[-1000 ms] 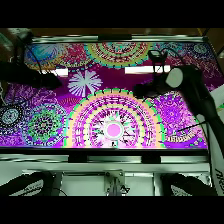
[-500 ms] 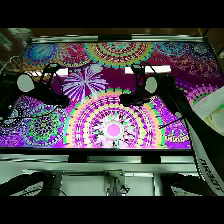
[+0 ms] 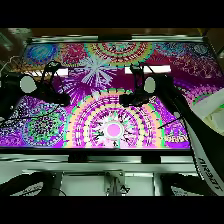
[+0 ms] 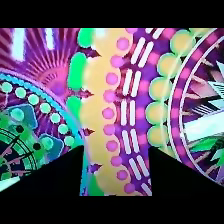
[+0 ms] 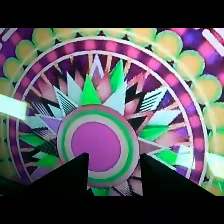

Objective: Fold the shirts.

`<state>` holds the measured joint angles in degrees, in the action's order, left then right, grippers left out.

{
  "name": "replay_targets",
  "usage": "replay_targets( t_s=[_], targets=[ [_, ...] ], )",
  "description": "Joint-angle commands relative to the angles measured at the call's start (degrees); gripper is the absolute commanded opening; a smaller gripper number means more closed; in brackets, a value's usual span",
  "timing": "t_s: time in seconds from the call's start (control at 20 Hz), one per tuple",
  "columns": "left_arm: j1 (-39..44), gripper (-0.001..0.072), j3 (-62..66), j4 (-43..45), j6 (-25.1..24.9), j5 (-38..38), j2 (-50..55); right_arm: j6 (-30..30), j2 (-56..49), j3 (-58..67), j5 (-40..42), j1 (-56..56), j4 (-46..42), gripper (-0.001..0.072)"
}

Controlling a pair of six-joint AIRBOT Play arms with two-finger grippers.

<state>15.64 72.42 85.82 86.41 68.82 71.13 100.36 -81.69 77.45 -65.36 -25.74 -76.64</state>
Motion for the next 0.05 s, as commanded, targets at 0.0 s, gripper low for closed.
replay_targets(
  t_s=[0.0],
  targets=[
    [0.04, 0.0471, -0.02, 0.15, 0.04, -0.24, 0.04, 0.04, -0.04, -0.02, 0.00, -0.04, 0.02, 0.0457]
  ],
)
